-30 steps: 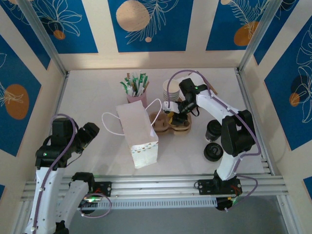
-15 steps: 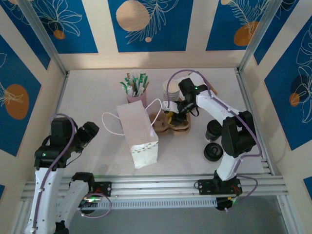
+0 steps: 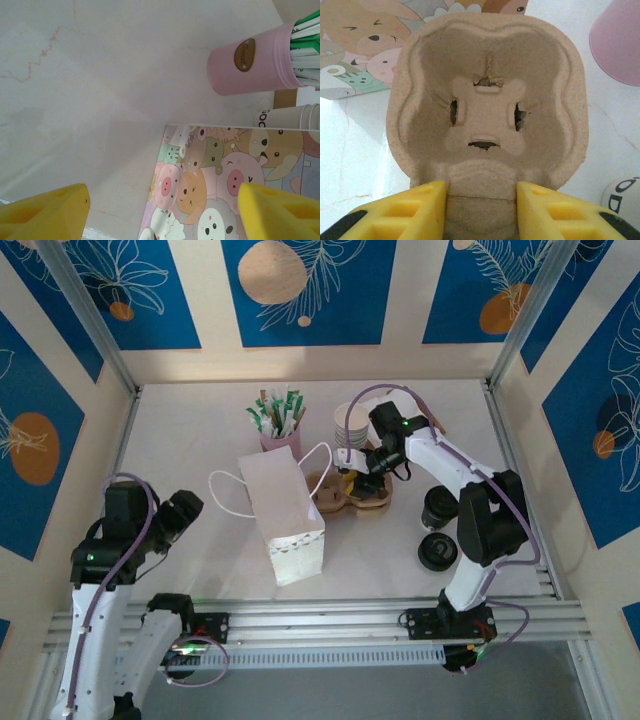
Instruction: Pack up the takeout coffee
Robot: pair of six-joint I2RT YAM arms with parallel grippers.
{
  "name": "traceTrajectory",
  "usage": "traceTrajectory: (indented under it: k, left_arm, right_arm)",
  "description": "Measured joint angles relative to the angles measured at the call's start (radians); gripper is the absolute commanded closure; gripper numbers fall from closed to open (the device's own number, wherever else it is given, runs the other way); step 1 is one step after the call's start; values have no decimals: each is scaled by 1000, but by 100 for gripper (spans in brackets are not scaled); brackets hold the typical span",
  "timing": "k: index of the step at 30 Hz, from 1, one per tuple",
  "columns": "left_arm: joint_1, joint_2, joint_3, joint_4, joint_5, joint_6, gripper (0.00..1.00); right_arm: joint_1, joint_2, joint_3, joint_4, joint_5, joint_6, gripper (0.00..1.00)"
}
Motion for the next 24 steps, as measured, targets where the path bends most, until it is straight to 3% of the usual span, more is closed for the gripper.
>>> traceTrajectory:
  k: [5, 24]
  left_arm:
    - [0, 0, 0, -3, 0, 0, 22]
    - [0, 8, 26, -4, 0, 2, 22]
  right_arm:
    - [9, -2, 0, 2, 14, -5, 61]
    - [-42, -30, -35, 73, -130, 83, 59]
